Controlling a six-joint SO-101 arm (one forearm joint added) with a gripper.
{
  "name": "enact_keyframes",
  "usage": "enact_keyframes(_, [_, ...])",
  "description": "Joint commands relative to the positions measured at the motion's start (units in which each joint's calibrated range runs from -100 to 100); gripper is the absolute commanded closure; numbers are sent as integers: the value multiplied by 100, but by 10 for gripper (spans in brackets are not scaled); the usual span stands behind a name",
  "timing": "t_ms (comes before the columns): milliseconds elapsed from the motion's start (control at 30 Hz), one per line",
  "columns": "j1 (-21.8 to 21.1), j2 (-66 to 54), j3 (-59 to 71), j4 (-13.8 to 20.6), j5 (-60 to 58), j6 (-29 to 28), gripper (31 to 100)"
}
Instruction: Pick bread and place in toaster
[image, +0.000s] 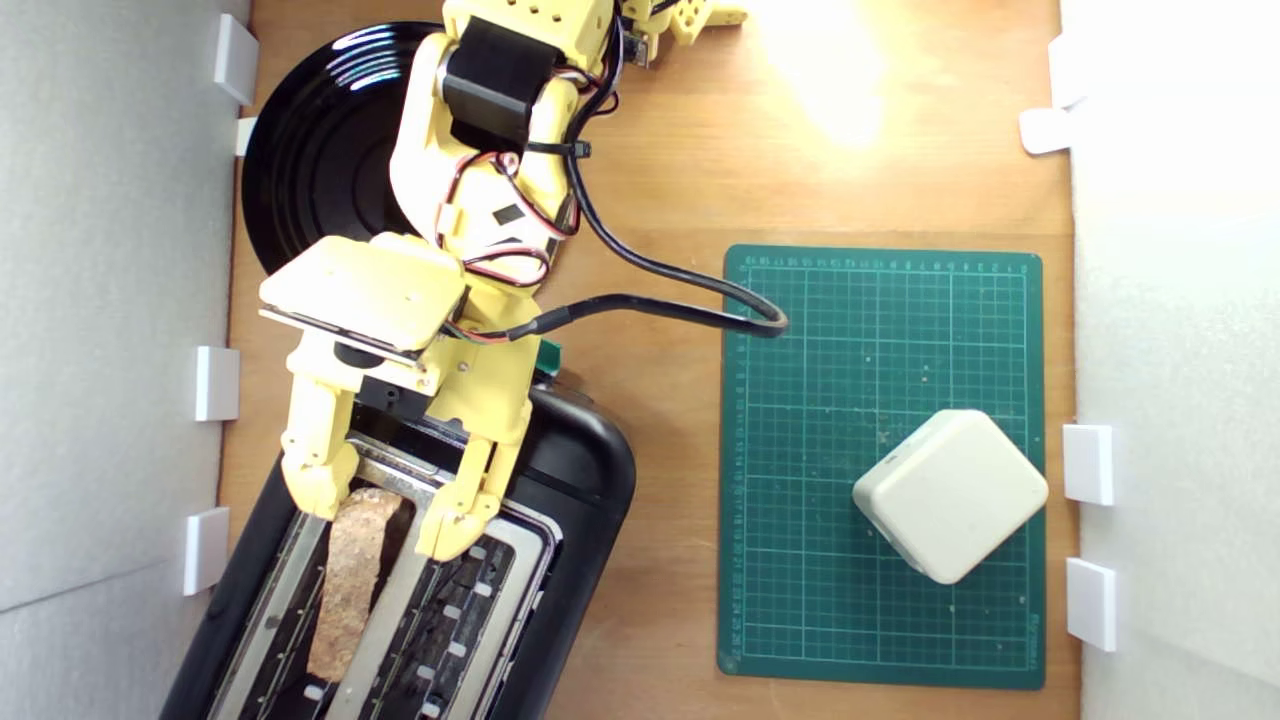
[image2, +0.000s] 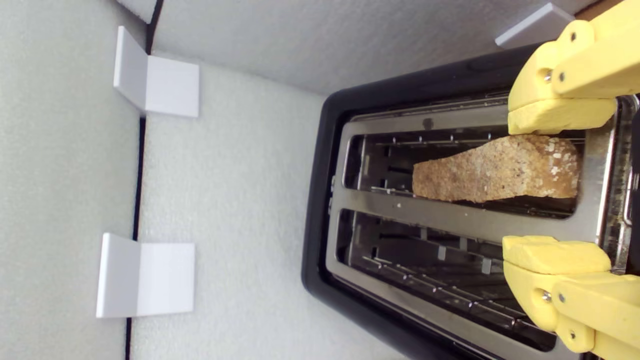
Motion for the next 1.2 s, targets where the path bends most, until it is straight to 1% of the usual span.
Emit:
enact_keyframes(0, [31,-653,-50,4,-6,54,508])
enact_keyframes(367, [119,-1693,-4,-6,11,2,508])
enact_keyframes(533, [31,-2159,87,76,11,-354,508])
enact_keyframes(633, [-219,-2359,132,76,28,-574,508])
enact_keyframes(800, [-493,-2666,450,76,28,-1044,509])
enact_keyframes(1033, [-1146,-3648,1884,13,11,-1583,509])
enact_keyframes(1167, [-1541,-4172,2574,13,11,-2059,509])
